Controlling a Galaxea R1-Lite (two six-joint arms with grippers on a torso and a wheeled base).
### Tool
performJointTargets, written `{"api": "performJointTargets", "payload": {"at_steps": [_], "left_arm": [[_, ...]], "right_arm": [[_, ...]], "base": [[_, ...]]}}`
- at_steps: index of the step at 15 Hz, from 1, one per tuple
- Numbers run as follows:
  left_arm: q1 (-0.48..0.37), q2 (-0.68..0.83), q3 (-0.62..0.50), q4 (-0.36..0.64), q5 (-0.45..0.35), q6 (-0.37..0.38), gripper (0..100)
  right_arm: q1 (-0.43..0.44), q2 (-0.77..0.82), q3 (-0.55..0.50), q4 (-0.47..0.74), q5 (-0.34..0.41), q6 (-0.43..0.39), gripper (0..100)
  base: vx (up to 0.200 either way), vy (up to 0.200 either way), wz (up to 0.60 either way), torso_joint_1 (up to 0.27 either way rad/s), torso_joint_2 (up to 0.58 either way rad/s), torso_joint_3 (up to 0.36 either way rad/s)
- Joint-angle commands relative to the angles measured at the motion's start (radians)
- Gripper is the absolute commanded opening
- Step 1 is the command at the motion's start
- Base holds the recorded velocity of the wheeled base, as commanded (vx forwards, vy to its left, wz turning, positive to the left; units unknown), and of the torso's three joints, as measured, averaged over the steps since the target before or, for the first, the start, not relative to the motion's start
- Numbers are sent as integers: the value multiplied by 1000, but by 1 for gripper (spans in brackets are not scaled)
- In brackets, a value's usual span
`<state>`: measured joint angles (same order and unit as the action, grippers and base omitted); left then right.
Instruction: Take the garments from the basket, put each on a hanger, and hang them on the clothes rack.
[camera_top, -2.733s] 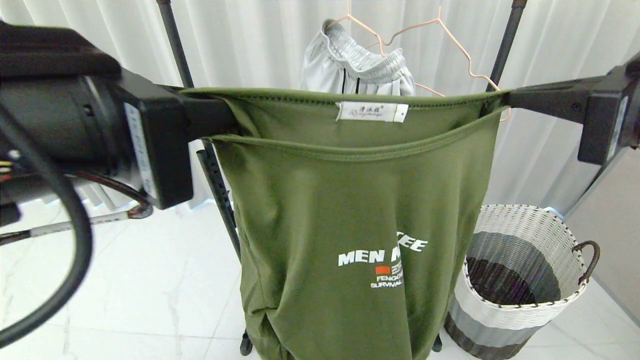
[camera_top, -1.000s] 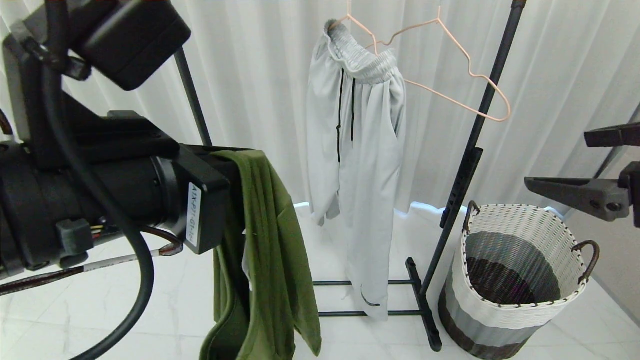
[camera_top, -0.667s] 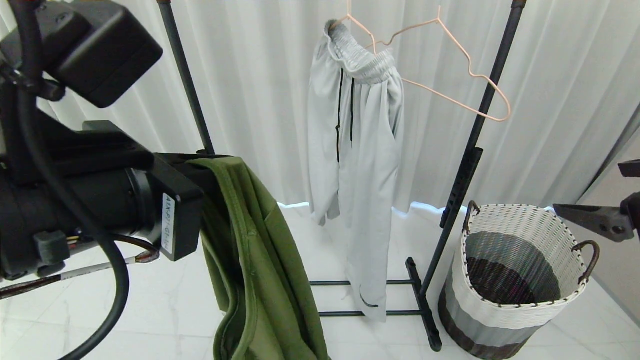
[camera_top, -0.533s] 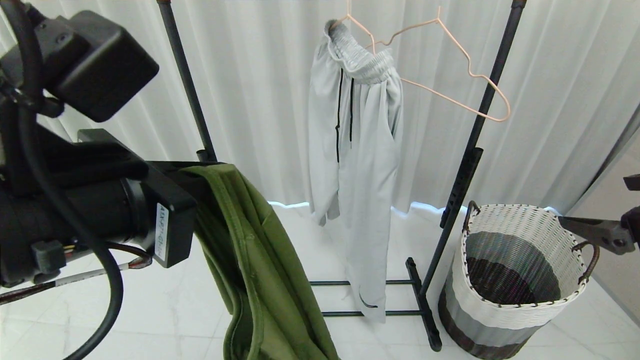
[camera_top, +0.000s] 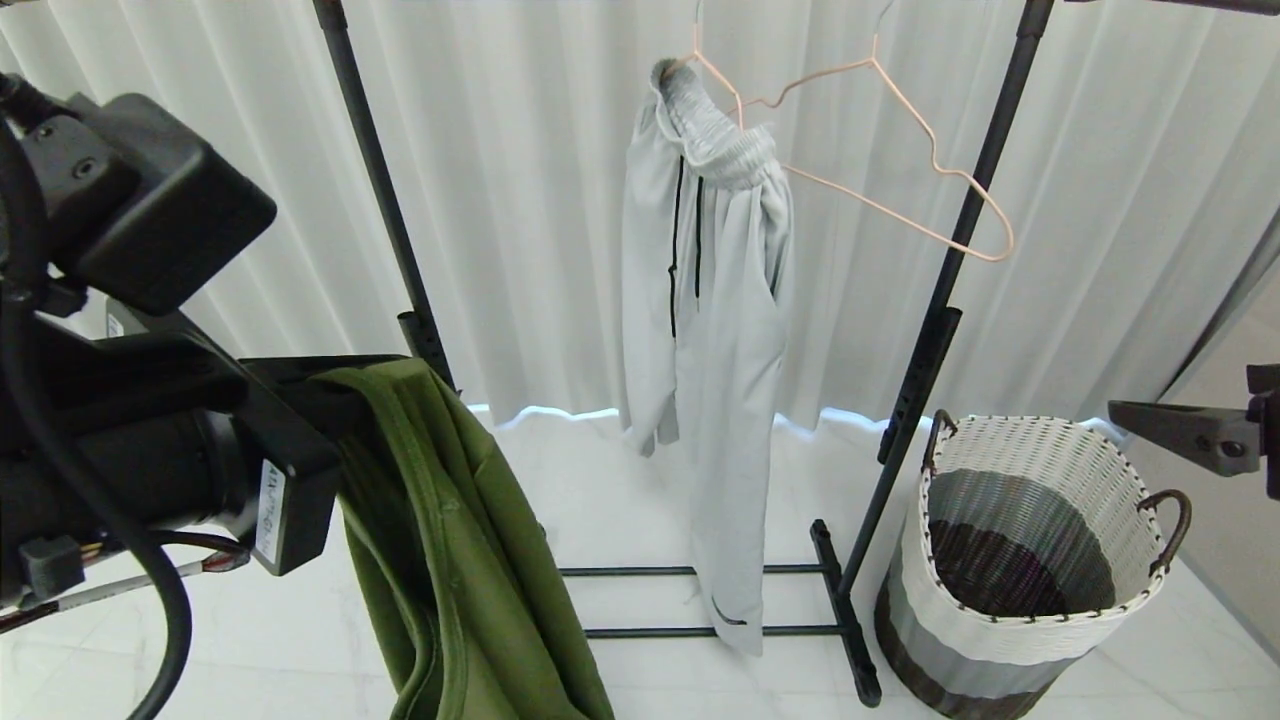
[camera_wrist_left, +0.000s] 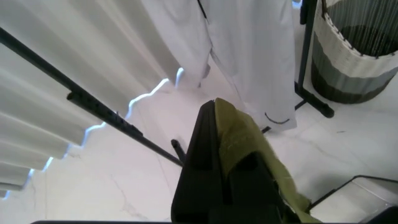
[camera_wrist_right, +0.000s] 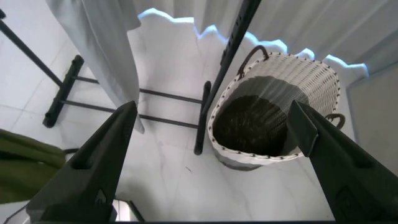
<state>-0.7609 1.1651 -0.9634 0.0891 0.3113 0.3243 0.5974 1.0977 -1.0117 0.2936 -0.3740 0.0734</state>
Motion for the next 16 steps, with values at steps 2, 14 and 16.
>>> {"api": "performJointTargets", "payload": {"at_steps": [2, 14, 16], "left_arm": [[0, -12, 2, -2, -3, -2, 0], [3, -30, 2, -32, -3, 6, 0], [3, -30, 2, -32, -3, 6, 0]], "right_arm": [[-1, 1, 10, -1, 3, 0, 100], [-33, 19, 16, -5, 3, -12, 100], [-38, 18, 16, -5, 3, -40, 100]], "base": [[0, 0, 0, 166, -415, -264], [0, 0, 0, 207, -485, -281], [0, 0, 0, 185, -420, -229]]}}
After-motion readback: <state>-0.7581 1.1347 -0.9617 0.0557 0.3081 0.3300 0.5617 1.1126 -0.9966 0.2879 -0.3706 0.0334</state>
